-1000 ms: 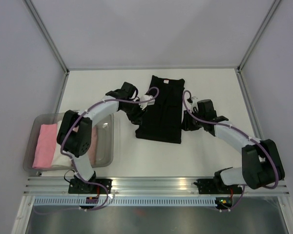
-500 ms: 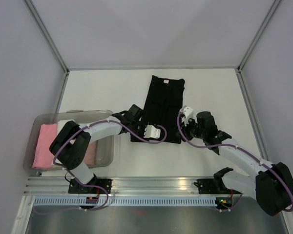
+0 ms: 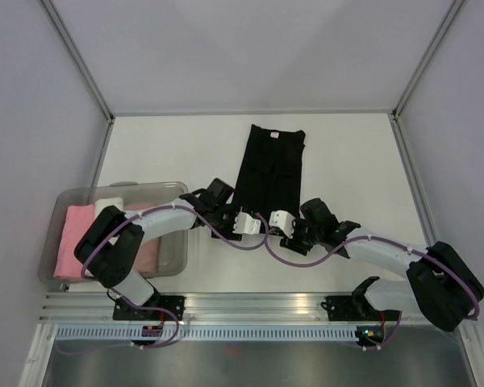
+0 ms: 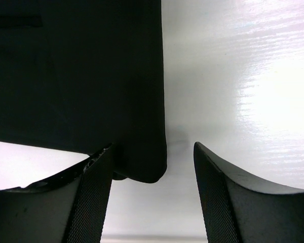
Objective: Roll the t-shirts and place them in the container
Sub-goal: Roll the tshirt
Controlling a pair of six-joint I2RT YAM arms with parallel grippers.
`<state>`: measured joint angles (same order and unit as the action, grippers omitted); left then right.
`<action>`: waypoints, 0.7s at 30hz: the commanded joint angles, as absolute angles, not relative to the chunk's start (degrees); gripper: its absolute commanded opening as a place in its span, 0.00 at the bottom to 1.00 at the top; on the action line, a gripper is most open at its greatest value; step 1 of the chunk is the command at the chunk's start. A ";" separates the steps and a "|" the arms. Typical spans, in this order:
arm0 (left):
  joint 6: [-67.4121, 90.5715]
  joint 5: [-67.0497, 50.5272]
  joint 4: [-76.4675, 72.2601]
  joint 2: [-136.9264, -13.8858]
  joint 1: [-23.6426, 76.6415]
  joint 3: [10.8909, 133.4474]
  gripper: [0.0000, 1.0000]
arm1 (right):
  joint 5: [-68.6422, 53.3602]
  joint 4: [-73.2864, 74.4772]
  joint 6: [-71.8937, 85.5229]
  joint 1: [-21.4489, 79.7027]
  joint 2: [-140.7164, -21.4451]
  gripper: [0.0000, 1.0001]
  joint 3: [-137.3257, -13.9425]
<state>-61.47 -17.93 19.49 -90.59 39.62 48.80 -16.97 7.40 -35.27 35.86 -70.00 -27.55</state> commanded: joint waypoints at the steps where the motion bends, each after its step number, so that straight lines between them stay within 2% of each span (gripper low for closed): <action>1: -63.64 -16.62 18.11 -91.57 39.55 49.30 0.69 | -11.88 4.58 -39.64 37.79 -72.33 0.60 -29.62; 10: -63.73 -15.03 17.84 -96.15 39.11 51.59 0.66 | -6.86 4.22 -37.45 37.79 -75.76 0.50 -30.32; 11: -63.63 -15.12 17.75 -96.50 39.02 51.85 0.60 | -6.42 3.44 -37.09 37.88 -75.94 0.48 -30.24; 13: -63.72 -15.82 17.75 -96.42 39.02 51.77 0.49 | -6.33 2.29 -36.39 37.88 -76.90 0.36 -30.32; 14: -63.72 -16.08 17.84 -96.24 39.02 51.68 0.38 | -6.15 1.76 -36.21 37.79 -77.25 0.30 -30.50; 15: -63.72 -16.43 17.93 -95.81 39.02 51.68 0.33 | -6.15 1.84 -36.12 37.88 -77.78 0.25 -30.76; 16: -63.46 -16.78 18.28 -95.71 39.02 52.03 0.23 | -6.50 2.19 -36.30 37.79 -78.48 0.16 -31.11; 18: -62.93 -17.57 19.33 -95.19 38.85 52.73 0.12 | -7.90 4.56 -36.73 37.79 -78.49 0.08 -32.43; 19: -62.49 -18.19 21.95 -95.01 38.67 53.87 0.03 | -8.69 7.01 -37.52 37.79 -77.96 0.03 -33.21; 21: -62.32 -20.03 25.47 -94.57 37.71 55.19 0.02 | -12.71 10.88 -38.67 37.71 -76.91 0.00 -34.45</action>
